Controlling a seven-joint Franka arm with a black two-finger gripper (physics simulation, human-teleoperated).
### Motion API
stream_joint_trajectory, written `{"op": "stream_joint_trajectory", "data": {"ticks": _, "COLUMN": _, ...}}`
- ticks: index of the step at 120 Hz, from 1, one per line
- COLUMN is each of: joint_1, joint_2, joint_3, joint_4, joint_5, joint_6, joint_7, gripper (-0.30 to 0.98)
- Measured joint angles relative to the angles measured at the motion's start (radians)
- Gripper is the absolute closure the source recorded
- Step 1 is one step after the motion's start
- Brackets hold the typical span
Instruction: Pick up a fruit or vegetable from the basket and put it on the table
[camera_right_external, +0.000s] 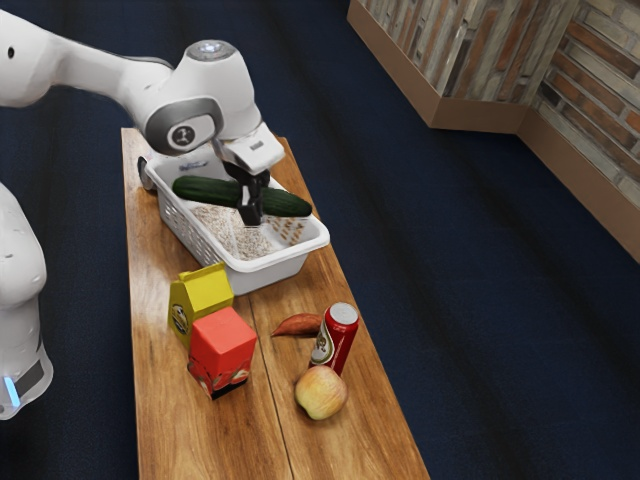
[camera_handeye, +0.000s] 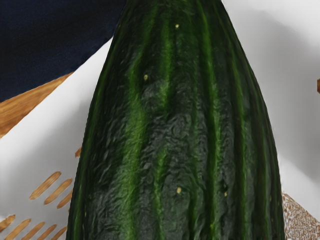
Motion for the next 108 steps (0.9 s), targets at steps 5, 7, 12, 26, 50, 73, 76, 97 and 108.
{"op": "stream_joint_trajectory", "data": {"ticks": 5, "joint_1": 0.001, "joint_2": -0.01, "joint_3": -0.005, "joint_4": 0.016, "joint_5": 0.011, "joint_6": -0.006, "joint_7": -0.002, "gripper": 0.55}}
{"op": "stream_joint_trajectory", "data": {"ticks": 7, "joint_1": 0.001, "joint_2": -0.013, "joint_3": -0.008, "joint_4": 0.023, "joint_5": 0.015, "joint_6": -0.008, "joint_7": -0.003, "gripper": 0.55}}
{"op": "stream_joint_trajectory", "data": {"ticks": 12, "joint_1": 0.002, "joint_2": -0.018, "joint_3": -0.015, "joint_4": 0.048, "joint_5": 0.03, "joint_6": -0.014, "joint_7": -0.005, "gripper": 0.57}}
{"op": "stream_joint_trajectory", "data": {"ticks": 26, "joint_1": 0.008, "joint_2": -0.018, "joint_3": -0.032, "joint_4": 0.183, "joint_5": 0.09, "joint_6": -0.05, "joint_7": -0.009, "gripper": 0.57}}
{"op": "stream_joint_trajectory", "data": {"ticks": 50, "joint_1": 0.024, "joint_2": 0.004, "joint_3": -0.038, "joint_4": 0.336, "joint_5": 0.166, "joint_6": -0.11, "joint_7": -0.015, "gripper": 0.58}}
{"op": "stream_joint_trajectory", "data": {"ticks": 73, "joint_1": 0.037, "joint_2": 0.02, "joint_3": -0.058, "joint_4": 0.392, "joint_5": 0.213, "joint_6": -0.151, "joint_7": -0.019, "gripper": 0.58}}
{"op": "stream_joint_trajectory", "data": {"ticks": 76, "joint_1": 0.038, "joint_2": 0.02, "joint_3": -0.06, "joint_4": 0.396, "joint_5": 0.216, "joint_6": -0.155, "joint_7": -0.02, "gripper": 0.58}}
{"op": "stream_joint_trajectory", "data": {"ticks": 97, "joint_1": 0.09, "joint_2": 0.026, "joint_3": -0.063, "joint_4": 0.408, "joint_5": 0.225, "joint_6": -0.173, "joint_7": -0.018, "gripper": 0.58}}
{"op": "stream_joint_trajectory", "data": {"ticks": 108, "joint_1": 0.148, "joint_2": 0.042, "joint_3": -0.063, "joint_4": 0.415, "joint_5": 0.226, "joint_6": -0.178, "joint_7": -0.011, "gripper": 0.58}}
